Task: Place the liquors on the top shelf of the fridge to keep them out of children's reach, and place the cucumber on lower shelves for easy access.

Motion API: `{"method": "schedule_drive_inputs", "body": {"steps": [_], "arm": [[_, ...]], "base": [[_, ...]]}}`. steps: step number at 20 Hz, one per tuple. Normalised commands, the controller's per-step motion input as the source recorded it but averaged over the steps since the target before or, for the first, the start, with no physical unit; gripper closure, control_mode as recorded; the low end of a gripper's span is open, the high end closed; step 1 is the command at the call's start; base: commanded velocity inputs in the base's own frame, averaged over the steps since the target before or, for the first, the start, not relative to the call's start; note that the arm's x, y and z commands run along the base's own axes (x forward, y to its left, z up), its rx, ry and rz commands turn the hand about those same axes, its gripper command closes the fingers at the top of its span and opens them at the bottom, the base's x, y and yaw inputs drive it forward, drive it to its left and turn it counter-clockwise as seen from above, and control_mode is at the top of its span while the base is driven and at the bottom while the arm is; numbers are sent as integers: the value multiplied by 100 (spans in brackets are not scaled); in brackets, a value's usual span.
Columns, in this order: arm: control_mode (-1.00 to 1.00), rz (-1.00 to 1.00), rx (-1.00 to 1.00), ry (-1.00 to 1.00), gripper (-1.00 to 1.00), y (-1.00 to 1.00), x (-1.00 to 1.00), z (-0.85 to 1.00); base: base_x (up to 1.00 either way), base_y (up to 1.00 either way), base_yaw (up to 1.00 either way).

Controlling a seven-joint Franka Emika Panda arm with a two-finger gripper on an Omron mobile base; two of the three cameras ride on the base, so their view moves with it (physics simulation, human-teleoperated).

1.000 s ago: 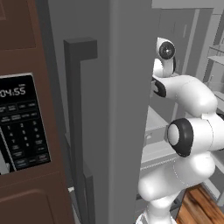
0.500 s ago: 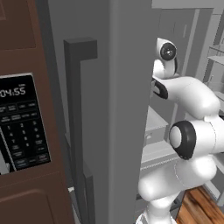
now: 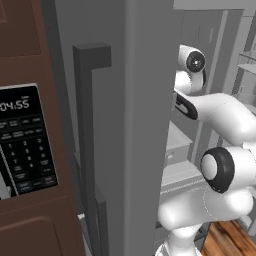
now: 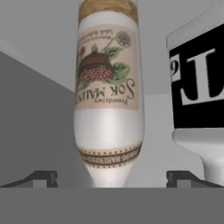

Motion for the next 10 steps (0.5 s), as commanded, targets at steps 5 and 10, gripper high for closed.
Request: {"method": "schedule_drive_inputs", "body": {"steps": [5,10], "arm": [[-100,3,-3,0,-100,3,-37,1],[-100,2,-5,4,-100,4,-80,0]], "base": [[0,0,0],[0,0,0]]}}
